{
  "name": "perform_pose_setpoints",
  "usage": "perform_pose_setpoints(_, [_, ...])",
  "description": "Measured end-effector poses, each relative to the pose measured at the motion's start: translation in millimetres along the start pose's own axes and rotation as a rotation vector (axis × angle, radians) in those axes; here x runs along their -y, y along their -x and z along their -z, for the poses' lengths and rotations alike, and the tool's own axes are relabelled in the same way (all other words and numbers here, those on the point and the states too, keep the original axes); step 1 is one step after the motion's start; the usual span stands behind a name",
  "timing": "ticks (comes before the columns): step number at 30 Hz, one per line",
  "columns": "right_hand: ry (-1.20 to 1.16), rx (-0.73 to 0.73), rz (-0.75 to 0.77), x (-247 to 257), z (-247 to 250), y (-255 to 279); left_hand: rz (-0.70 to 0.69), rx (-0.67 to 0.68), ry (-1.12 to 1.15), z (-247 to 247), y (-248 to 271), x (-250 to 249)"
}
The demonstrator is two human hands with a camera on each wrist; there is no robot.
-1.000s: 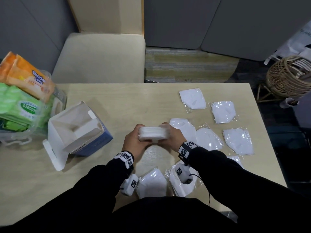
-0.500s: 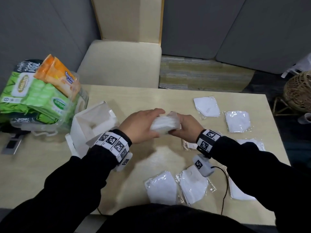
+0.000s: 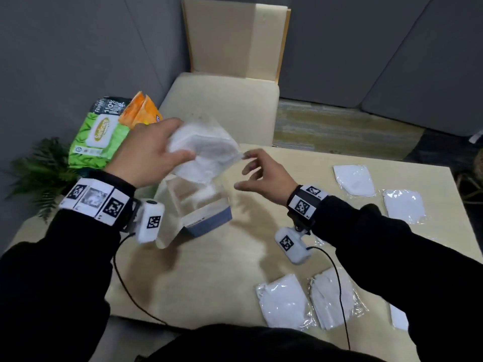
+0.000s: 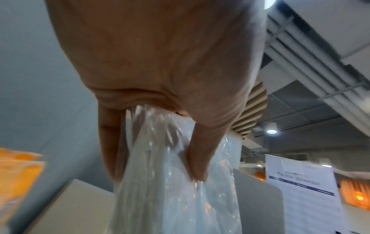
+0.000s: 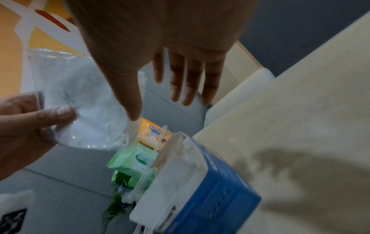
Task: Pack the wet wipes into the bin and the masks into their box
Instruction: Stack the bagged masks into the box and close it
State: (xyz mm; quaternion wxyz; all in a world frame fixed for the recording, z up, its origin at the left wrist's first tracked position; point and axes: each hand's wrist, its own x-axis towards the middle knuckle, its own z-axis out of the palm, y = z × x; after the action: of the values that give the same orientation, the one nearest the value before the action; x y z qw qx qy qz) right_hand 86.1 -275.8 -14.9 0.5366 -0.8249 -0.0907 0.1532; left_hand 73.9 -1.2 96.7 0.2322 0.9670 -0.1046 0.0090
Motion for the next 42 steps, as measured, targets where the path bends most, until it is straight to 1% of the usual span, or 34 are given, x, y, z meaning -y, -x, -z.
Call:
perform_pose_setpoints(2, [0.052, 0.085, -0.066, -7, -26, -4, 0.067, 0.003, 0.015, -1, 2, 25])
perform_pose_setpoints(3, [0.109, 0.134, -0.052, -10, -38, -4, 0.091, 0.019, 0.018, -6, 4, 36])
perform_pose_setpoints(5, [0.282, 0.197, 0.041, -15, -59, -4, 0.128, 0.052, 0.04, -22, 10, 54])
perform_pose_setpoints(6, [0.35, 0.207, 0.079, -17, -66, -5, 0.146, 0.072, 0.043, -32, 13, 61])
perform_pose_setpoints(8, [0.413, 0.19, 0.093, -20, -72, -7, 0.162, 0.114, 0.02, -52, 18, 72])
perform_pose_setpoints(12, [0.385, 0.118, 0.029, -25, -65, -6, 0.147, 0.189, -0.056, -81, 22, 87])
perform_pose_setpoints(15, [0.343, 0.108, 0.038, -33, -60, 0, 0.173, 0.214, -0.162, -86, 14, 91])
perform_pose_setpoints(18, [0.285, 0.092, 0.064, -40, -60, 5, 0.182, 0.28, -0.354, -89, 3, 78])
perform_pose_setpoints(21, [0.242, 0.076, 0.085, -45, -61, 7, 0.156, 0.338, -0.511, -103, -7, 56])
perform_pose_setpoints(23, [0.213, 0.073, 0.073, -47, -60, 9, 0.165, 0.384, -0.561, -121, -9, 43])
perform_pose_setpoints(27, [0.212, 0.081, 0.067, -50, -52, 16, 0.267, 0.414, -0.579, -154, -3, 33])
perform_pose_setpoints(29, [0.212, 0.084, 0.066, -54, -48, 20, 0.315, 0.406, -0.573, -161, 1, 38])
perform_pose_setpoints(30, [0.205, 0.089, 0.061, -56, -46, 22, 0.317, 0.386, -0.582, -163, 2, 41])
perform_pose_setpoints(34, [0.187, 0.133, 0.042, -58, -46, 27, 0.268, 0.31, -0.586, -167, 5, 51])
perform_pose_setpoints(40, [0.182, 0.149, 0.02, -55, -46, 26, 0.145, 0.102, -0.595, -164, 11, 49])
perform_pose_setpoints(42, [0.174, 0.149, 0.013, -52, -44, 26, 0.13, 0.02, -0.604, -157, 12, 49])
